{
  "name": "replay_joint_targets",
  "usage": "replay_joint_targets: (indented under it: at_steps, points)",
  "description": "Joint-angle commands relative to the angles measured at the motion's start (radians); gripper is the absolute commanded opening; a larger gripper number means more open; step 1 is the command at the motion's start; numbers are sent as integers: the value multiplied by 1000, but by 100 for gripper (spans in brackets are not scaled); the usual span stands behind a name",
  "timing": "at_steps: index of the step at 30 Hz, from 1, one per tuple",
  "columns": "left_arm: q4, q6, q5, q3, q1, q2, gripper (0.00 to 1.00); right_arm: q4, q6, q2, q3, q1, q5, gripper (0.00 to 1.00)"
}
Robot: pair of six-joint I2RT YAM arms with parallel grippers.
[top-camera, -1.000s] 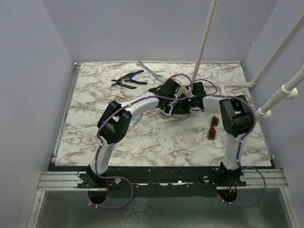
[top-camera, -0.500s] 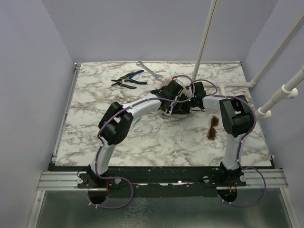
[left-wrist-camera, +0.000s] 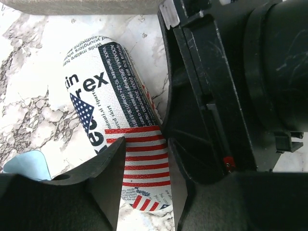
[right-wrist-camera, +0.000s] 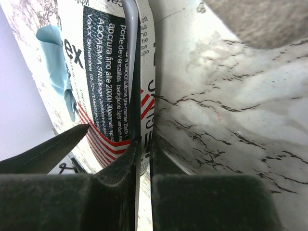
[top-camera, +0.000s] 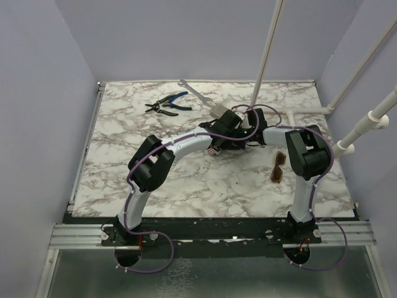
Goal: Organize the sunglasses
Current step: Close the sunglasses case at the center of the board.
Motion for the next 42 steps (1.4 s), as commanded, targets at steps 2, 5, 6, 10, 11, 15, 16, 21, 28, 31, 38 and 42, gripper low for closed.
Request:
replay_joint_targets:
  at_steps: [2, 5, 6, 10, 11, 15, 16, 21, 28, 31, 38, 42]
  points:
    - [-54, -3, 142, -47, 16, -30, 41, 7, -32, -80, 7, 20, -28, 11]
    - [-98, 7, 176, -35, 37, -61, 42, 4, -23, -87, 16, 20, -35, 13]
    - [-107, 9, 191, -33, 46, -71, 42, 4, -23, -94, 17, 20, -33, 13]
    - [-142, 15, 237, -30, 79, -103, 50, -40, -34, -136, 9, 20, -20, 15]
    - [-148, 16, 246, -29, 84, -107, 51, -51, -39, -143, 10, 20, -20, 16]
    - [-159, 14, 273, -22, 103, -111, 55, -77, -46, -158, 0, 21, -31, 19]
    - [-159, 11, 282, -20, 106, -113, 55, -79, -48, -165, -2, 20, -32, 20]
    - [-158, -6, 292, -24, 110, -110, 55, -98, -59, -193, -18, 20, -22, 23]
    - [-149, -9, 293, -21, 111, -99, 55, -133, -63, -228, -38, 21, -24, 30]
    - [-148, -11, 322, 2, 109, -98, 56, -158, -67, -239, -38, 20, -23, 31]
    - [-152, 53, 329, -2, 109, -120, 68, -275, -114, -278, -10, 2, 31, 40]
    - [-154, 274, 449, -15, 109, -119, 96, -384, -180, -325, 14, -71, 84, 54]
